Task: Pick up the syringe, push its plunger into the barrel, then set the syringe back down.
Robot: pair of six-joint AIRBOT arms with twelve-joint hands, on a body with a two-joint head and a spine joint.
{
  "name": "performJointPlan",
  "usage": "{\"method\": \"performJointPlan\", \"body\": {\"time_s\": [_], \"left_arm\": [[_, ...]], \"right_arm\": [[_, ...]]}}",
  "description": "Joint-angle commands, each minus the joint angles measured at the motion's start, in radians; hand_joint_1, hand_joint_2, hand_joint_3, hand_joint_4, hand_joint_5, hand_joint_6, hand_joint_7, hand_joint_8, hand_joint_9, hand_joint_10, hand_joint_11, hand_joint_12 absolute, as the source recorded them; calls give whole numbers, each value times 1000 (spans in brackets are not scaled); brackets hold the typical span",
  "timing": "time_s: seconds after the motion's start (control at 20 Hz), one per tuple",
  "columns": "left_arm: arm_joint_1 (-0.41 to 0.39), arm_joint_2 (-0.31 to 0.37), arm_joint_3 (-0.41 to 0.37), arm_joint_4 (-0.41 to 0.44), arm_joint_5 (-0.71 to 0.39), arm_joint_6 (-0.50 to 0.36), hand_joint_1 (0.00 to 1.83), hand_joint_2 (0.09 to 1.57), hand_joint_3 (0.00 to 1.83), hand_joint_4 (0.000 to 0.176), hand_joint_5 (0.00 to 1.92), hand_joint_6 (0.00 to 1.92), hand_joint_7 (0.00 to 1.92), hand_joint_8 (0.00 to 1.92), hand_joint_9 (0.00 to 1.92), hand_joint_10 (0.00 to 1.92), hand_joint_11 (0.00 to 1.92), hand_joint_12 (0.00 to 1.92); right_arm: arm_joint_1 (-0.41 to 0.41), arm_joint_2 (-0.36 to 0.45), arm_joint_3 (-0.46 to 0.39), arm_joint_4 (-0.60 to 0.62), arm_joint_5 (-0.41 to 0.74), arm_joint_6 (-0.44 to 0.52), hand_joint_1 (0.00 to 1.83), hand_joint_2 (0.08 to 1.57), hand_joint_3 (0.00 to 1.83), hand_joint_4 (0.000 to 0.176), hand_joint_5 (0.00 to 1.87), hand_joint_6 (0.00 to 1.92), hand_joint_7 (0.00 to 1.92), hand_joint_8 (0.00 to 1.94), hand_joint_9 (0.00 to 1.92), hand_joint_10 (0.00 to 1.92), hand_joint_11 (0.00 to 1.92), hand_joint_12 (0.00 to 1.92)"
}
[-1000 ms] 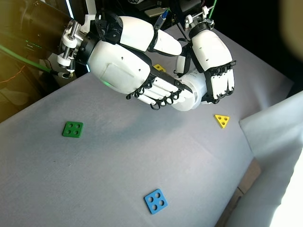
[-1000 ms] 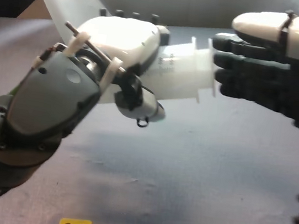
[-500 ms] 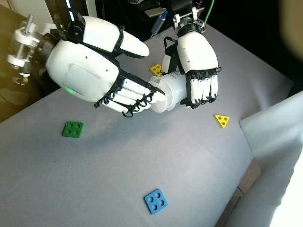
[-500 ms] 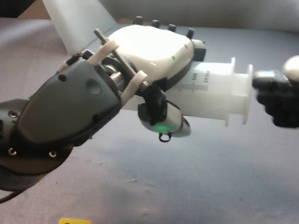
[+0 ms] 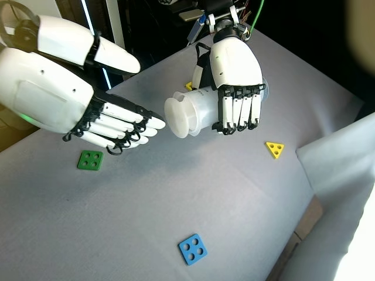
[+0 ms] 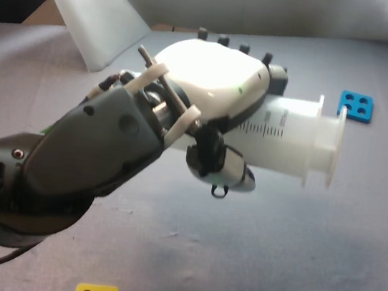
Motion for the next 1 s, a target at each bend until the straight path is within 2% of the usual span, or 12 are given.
{"method": "performJointPlan", "body": {"time_s": [0.0, 0.15, 0.3, 0.5, 0.6, 0.7, 0.95], "left_arm": [[-1, -4, 0, 81, -46, -4, 1331, 1269, 0, 0, 546, 1454, 758, 1436, 659, 1610, 428, 1633], [29, -7, -2, 111, -45, -19, 1330, 1271, 0, 0, 542, 1451, 757, 1437, 656, 1617, 431, 1637], [65, -23, 9, 162, -42, -61, 1330, 1270, 0, 0, 548, 1482, 756, 1429, 656, 1610, 430, 1655], [111, -54, 27, 219, -40, -107, 1330, 1271, 0, 0, 559, 1490, 748, 1438, 648, 1614, 426, 1661], [131, -70, 36, 240, -40, -123, 1328, 1274, 1, 0, 557, 1476, 739, 1458, 640, 1631, 429, 1671], [152, -94, 48, 270, -40, -146, 1326, 1276, 1, 0, 550, 1511, 740, 1453, 636, 1621, 415, 1663], [177, -120, 54, 298, -40, -161, 1330, 1267, 0, 0, 561, 1492, 756, 1428, 658, 1589, 440, 1637]], "right_arm": [[18, 7, 0, 23, -2, 5, 0, 1380, 0, 0, 258, 0, 235, 0, 191, 3, 0, 529], [42, 33, -1, -7, 33, 4, 0, 1385, 1, 0, 263, 1, 244, 1, 201, 4, 0, 577], [76, 50, -1, -95, 33, 3, 0, 1381, 0, 0, 267, 5, 240, 1, 195, 1, 0, 581], [126, 57, -1, -118, 27, -180, 0, 1383, 0, 0, 263, 0, 233, 0, 179, 0, 0, 518], [158, 66, -1, -118, -1, -250, 0, 1383, 0, 0, 261, 1, 237, 2, 186, 4, 0, 555], [168, 71, 0, -118, -50, -331, 0, 1381, 0, 0, 271, 3, 245, 3, 187, 3, 0, 537], [178, 70, 0, -119, -60, -500, 0, 1381, 0, 0, 257, 0, 231, 0, 173, 1, 0, 553]]}}
